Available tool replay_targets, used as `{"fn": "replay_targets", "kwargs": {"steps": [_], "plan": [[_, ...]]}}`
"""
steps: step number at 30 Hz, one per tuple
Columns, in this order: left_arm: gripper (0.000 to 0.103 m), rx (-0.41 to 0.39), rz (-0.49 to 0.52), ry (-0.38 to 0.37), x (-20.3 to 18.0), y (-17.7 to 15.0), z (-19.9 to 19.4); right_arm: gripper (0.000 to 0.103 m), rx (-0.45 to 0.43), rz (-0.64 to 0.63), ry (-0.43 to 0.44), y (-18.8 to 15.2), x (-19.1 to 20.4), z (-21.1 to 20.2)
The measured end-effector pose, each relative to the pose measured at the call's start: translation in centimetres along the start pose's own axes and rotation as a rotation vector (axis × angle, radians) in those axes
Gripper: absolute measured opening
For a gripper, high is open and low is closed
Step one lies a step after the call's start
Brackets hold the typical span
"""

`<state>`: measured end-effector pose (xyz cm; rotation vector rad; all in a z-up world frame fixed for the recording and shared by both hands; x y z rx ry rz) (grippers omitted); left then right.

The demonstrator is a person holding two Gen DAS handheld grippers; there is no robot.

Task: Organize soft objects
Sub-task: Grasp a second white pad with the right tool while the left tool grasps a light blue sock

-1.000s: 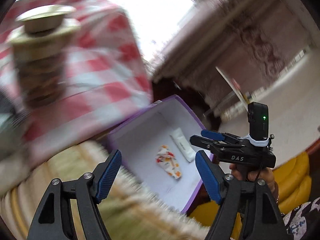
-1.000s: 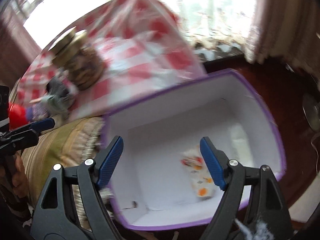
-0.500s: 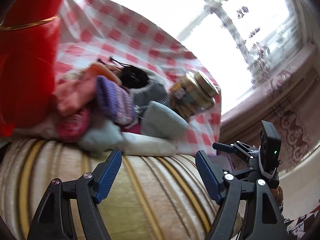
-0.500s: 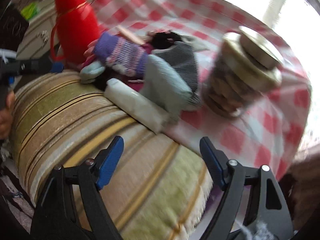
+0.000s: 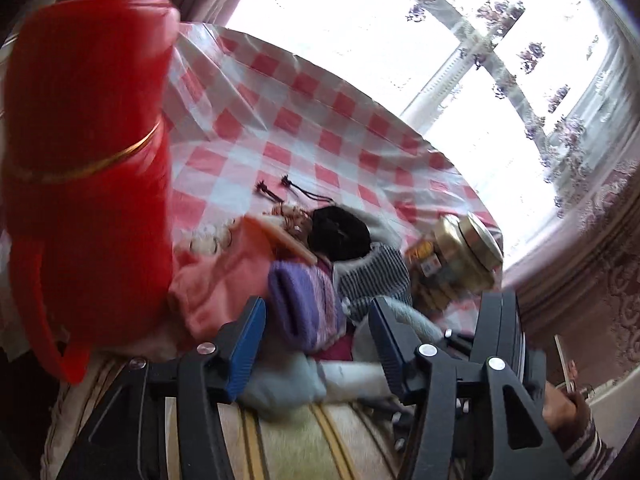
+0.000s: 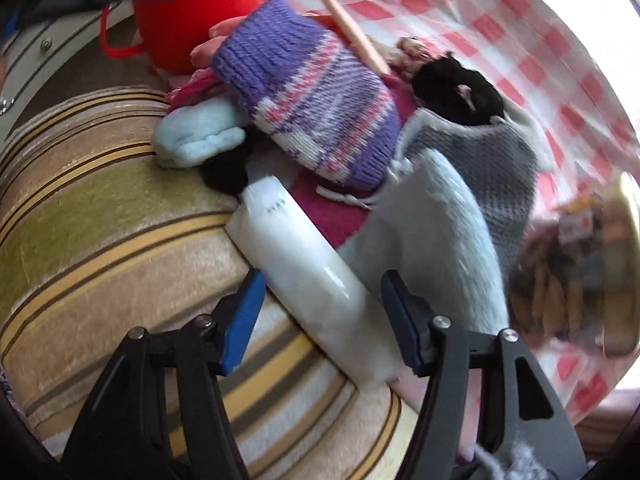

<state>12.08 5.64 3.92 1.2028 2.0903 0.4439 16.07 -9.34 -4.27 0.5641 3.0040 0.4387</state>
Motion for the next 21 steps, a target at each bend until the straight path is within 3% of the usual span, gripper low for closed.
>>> {"fn": "replay_targets", "kwargs": {"steps": [6,8,11,15,18,21], "plan": [[0.055,0.052,-0.072,0.112,0.2,2.5,4.7,0.064,0.014,-0.056,0.035,1.0,0.8,1.6],[0.055,0.044,-0.058,0.106,-0.2,2.9,4.9,0.063,0.012,-0.058,0.045,1.1,1.0,1.9],[0.055,0.039,-0.035,0.04,-1.2,4.1,4.7,0.06,0.009,-0.055,0.063,1.1,1.2,2.5],[0.055,0.007,-0.033,0.042,-0.8,5.5,3.8,0.052,-0.012,-0.038,0.089,1.3,0.6,2.8],[0.055,0.008,-0.027,0.038,-0.6,4.9,2.9,0.041,-0.049,-0.011,0.097,0.8,0.5,2.1],[0.055,0.007,-0.006,0.053,-0.7,3.4,2.4,0.038,-0.095,0.031,0.102,0.2,-0.4,0.7]]}}
Point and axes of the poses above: each gripper's, at about its wrist camera, not at the fingertips, and z roughly the way its jaws point, x to its left, y to its top, the point moved 4 cm from there along z, roughly the way its jaws point, and after that the axes turned 10 degrees about y, right-handed, at the moved point
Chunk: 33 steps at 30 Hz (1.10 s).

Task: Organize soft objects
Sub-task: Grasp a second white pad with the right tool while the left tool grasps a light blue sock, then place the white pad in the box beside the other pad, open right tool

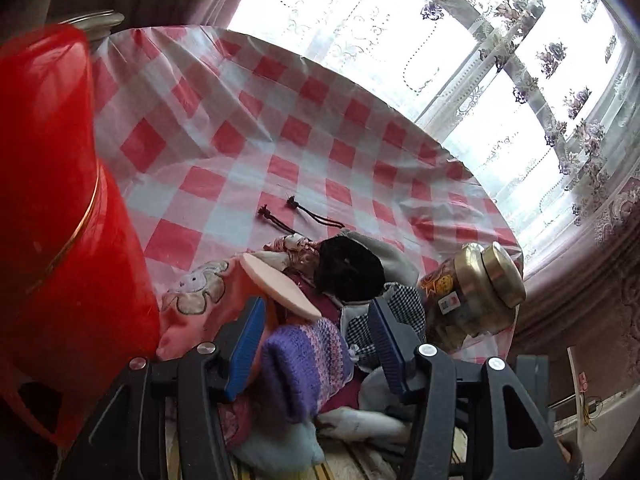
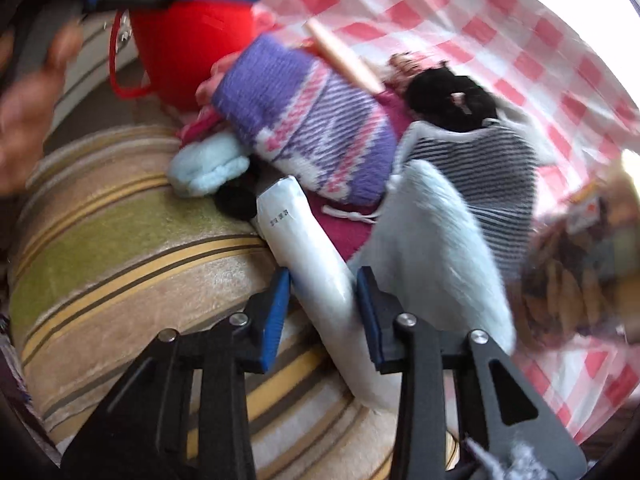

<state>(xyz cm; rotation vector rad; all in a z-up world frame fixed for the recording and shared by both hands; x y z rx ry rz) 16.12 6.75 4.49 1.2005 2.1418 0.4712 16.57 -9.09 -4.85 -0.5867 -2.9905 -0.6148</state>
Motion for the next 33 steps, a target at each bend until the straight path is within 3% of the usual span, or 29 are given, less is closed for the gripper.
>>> {"fn": "replay_targets", "kwargs": {"steps": [6,10,16,19,20,21,22,27,33], "plan": [[0.055,-0.001,-0.054,0.036,2.4,-3.1,-1.9,0.036,-0.08,0.076,0.023,-1.4,-1.2,-3.1],[0.055,0.063,0.016,0.067,2.5,-6.2,-2.4,0.035,-0.117,0.103,0.033,-1.8,-1.1,-5.4],[0.055,0.08,0.335,0.213,-2.0,-9.3,-1.3,0.031,-0.204,0.232,0.061,-3.2,-3.1,-9.0],[0.054,0.086,0.531,0.354,-3.9,-10.1,0.9,0.03,-0.243,0.302,0.069,-4.8,-4.1,-10.7],[0.049,0.1,0.567,0.378,-4.0,-10.3,1.8,0.03,-0.252,0.323,0.07,-5.4,-4.5,-11.2],[0.03,0.127,0.58,0.382,-4.0,-10.6,2.7,0.03,-0.261,0.346,0.07,-6.1,-4.8,-11.7],[0.026,0.143,0.58,0.388,-3.9,-10.6,3.1,0.029,-0.274,0.373,0.072,-7.0,-5.2,-12.4],[0.02,0.077,0.57,0.336,-4.3,-10.3,1.3,0.029,-0.341,0.496,0.079,-11.1,-7.0,-15.1],[0.019,0.023,0.559,0.171,-6.5,-10.9,-2.3,0.028,-0.386,0.645,0.026,-17.2,-9.2,-18.5]]}}
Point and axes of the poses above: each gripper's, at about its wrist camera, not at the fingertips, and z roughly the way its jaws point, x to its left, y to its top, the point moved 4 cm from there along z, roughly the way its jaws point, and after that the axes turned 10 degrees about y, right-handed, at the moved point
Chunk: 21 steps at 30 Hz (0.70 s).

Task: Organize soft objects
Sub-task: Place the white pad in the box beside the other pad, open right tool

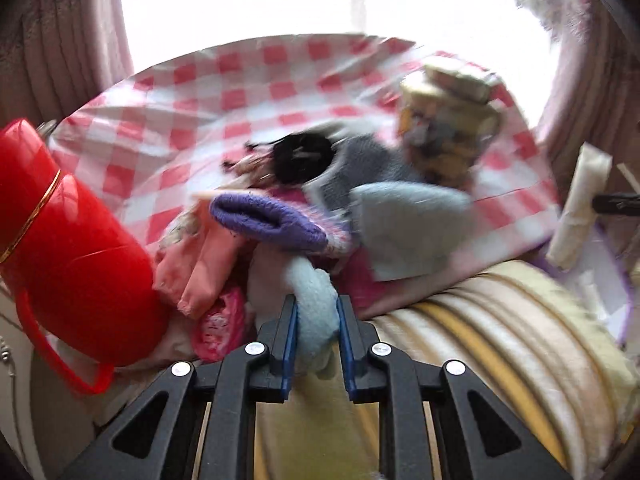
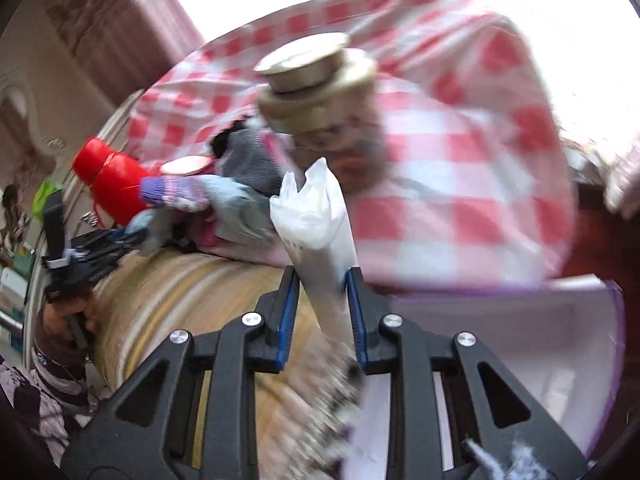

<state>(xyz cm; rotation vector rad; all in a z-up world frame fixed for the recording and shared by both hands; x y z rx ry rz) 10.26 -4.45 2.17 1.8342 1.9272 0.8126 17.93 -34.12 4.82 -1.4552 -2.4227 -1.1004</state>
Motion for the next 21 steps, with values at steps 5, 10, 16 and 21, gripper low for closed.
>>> {"fn": "replay_targets", "kwargs": {"steps": [5,10,16,21], "plan": [[0.019,-0.054,0.022,-0.138,-2.5,0.3,-2.8,0.028,-0.016,0.094,-0.142,-3.6,-4.4,-5.6],[0.019,-0.08,0.016,-0.262,-5.2,0.7,-4.8,0.028,0.046,0.215,-0.319,-8.5,-10.1,-9.4],[0.019,-0.111,0.036,-0.352,-7.8,0.9,-6.7,0.028,0.264,0.319,-0.493,-14.6,-16.4,-8.7],[0.019,-0.124,0.03,-0.453,-9.1,1.6,-8.0,0.028,0.41,0.33,-0.523,-16.8,-19.6,-5.5]]}}
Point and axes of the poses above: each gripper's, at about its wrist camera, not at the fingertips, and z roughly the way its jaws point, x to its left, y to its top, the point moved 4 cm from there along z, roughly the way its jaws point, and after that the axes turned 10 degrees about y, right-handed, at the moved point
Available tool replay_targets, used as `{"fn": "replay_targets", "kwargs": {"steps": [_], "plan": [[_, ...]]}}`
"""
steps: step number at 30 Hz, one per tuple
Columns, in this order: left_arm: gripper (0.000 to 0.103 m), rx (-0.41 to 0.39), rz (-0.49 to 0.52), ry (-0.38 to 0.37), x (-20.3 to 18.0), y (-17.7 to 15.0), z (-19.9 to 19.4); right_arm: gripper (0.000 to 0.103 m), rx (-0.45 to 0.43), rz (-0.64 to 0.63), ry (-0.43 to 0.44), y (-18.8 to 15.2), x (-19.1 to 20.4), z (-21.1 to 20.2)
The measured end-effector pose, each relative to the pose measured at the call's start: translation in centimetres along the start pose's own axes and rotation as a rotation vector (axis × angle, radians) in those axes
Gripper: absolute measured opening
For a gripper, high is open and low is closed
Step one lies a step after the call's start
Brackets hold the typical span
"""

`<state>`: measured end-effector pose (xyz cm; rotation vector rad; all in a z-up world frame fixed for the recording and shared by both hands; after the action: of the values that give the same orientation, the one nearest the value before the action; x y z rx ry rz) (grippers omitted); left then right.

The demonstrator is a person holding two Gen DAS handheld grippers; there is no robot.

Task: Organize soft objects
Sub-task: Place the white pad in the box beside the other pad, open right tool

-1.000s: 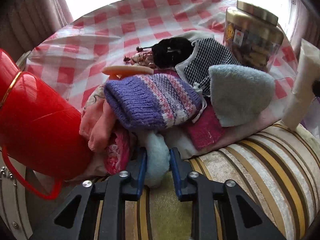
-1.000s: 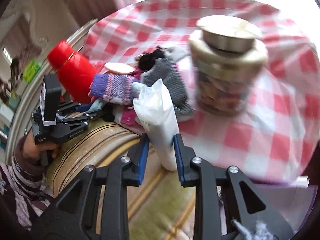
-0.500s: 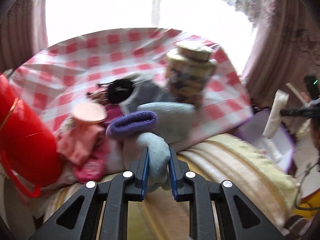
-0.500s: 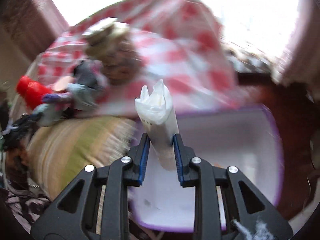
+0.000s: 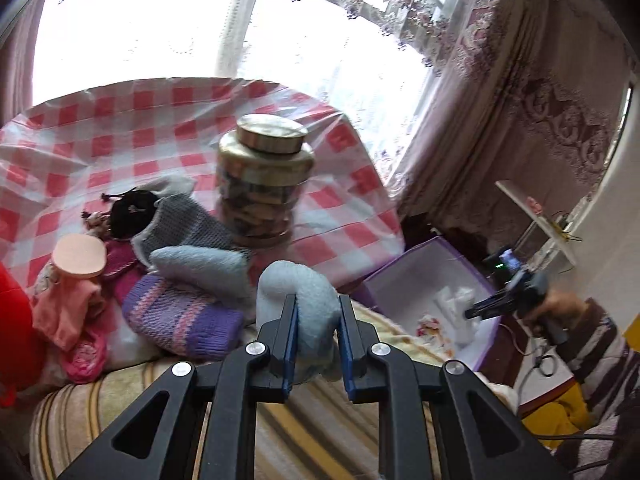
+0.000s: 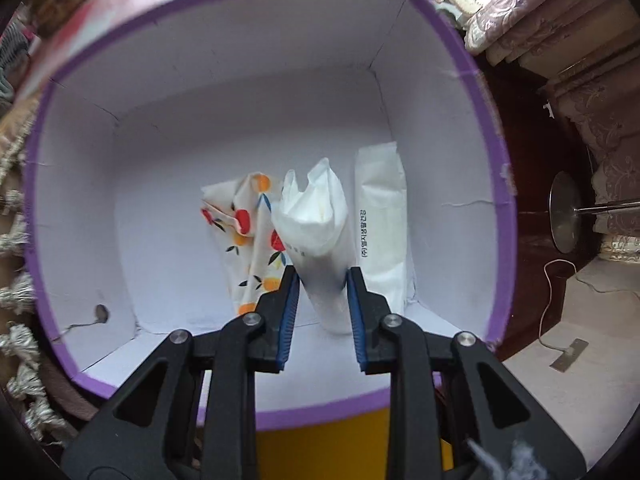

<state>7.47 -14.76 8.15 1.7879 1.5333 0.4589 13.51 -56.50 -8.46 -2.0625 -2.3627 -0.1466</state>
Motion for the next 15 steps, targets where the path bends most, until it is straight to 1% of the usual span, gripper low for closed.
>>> {"fn": "replay_targets", "kwargs": {"steps": [2,4,6,8,9,11,13,14,15], "plan": [[0.019,0.0,0.005,-0.042,-1.0,0.3,0.1,0.028,0.027,-0.011,-0.011,0.5,-0.1,1.4],[0.019,0.011,-0.005,-0.087,-1.7,0.4,0.3,0.029,0.03,-0.022,-0.009,1.2,0.1,2.1],[0.019,0.032,-0.022,-0.146,-2.4,0.5,1.1,0.029,0.042,-0.035,-0.016,1.7,0.5,2.9],[0.019,0.054,-0.036,-0.189,-3.2,0.7,1.9,0.029,0.054,-0.047,-0.02,2.1,0.5,3.9],[0.019,0.065,-0.046,-0.212,-3.5,0.9,2.4,0.032,0.053,-0.047,-0.026,2.3,0.5,4.3],[0.019,0.093,-0.077,-0.27,-4.2,1.3,3.6,0.043,0.051,-0.043,-0.042,2.9,0.4,4.8],[0.019,0.128,-0.111,-0.31,-4.6,1.5,5.0,0.061,0.046,-0.027,-0.042,3.3,0.1,5.0],[0.019,0.149,-0.127,-0.323,-4.9,1.7,5.8,0.063,0.071,-0.013,-0.006,3.2,0.1,5.0],[0.019,0.162,-0.135,-0.332,-5.2,1.8,6.4,0.065,0.057,0.0,0.004,3.3,0.0,4.8]]}}
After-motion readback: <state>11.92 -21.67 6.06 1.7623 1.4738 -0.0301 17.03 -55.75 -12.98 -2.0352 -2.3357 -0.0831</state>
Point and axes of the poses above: each gripper's, at about its wrist camera, not at the fingertips, and z roughly the way its jaws point, x to its left, y to its top, the point moved 4 cm from there along z, roughly the way its jaws point, and after that the axes turned 10 degrees about y, right-handed, at the moved point
